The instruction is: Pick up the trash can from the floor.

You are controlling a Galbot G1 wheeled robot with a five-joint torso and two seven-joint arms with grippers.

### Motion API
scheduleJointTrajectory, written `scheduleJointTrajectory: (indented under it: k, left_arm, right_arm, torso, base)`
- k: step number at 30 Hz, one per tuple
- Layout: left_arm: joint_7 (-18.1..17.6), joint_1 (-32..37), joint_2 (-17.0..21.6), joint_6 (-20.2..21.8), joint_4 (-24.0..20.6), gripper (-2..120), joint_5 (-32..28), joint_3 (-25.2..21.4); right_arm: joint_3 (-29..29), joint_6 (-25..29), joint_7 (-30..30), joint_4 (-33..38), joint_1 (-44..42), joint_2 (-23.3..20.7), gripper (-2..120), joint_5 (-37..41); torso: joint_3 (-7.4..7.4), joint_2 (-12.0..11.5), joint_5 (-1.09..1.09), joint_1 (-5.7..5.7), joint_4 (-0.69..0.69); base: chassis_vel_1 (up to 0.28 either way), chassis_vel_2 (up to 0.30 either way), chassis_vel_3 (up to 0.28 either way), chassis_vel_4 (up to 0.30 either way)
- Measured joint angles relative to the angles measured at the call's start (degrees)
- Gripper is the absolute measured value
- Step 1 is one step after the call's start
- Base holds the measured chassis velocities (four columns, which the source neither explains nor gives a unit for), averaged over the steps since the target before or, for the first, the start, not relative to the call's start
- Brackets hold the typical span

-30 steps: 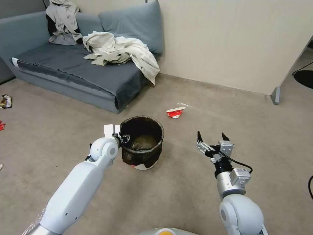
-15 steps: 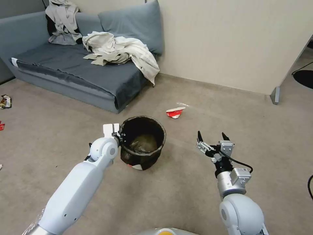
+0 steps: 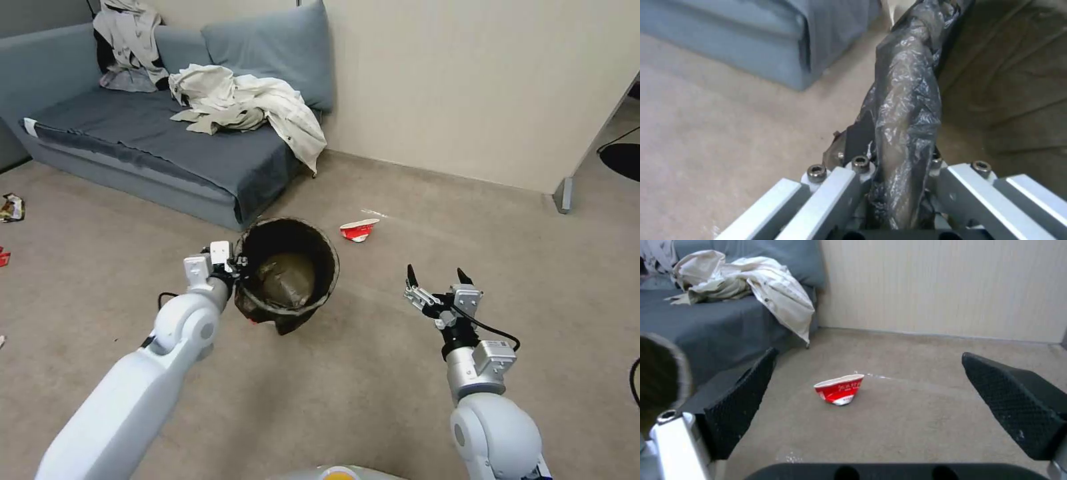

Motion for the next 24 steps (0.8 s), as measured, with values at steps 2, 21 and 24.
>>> scheduleJointTrajectory:
  k: [2,21,24]
  left_arm:
    - [0.8,4.3,0.9,-1.0,-3.5,3,2.4,-2.7]
    - [0.3,16.8,-2.3,-3.5,-15.7,3,8.8,-10.4]
    - [0.7,18.5,-2.6,-3.5,-16.5,3,8.6,-11.4]
  right_arm:
    - [0.0,0.0,0.0,0.0,0.0,0.0,100,0.0]
    - [-0.1,0.0,0.1,0.6,0.1,0.7,100,-0.1]
    - [-0.1,0.1,0.2,0.7,0.1,0.9,100,-0.1]
  torso:
    - [0.00,0.0,0.00,0.00,0.01]
    - [0.00,0.0,0.00,0.00,0.01]
    - [0.00,0.0,0.00,0.00,0.00]
  base:
    - [0.000,0.000,0.000,0.000]
    - [0.000,0.000,0.000,0.000]
    - [0.000,0.000,0.000,0.000]
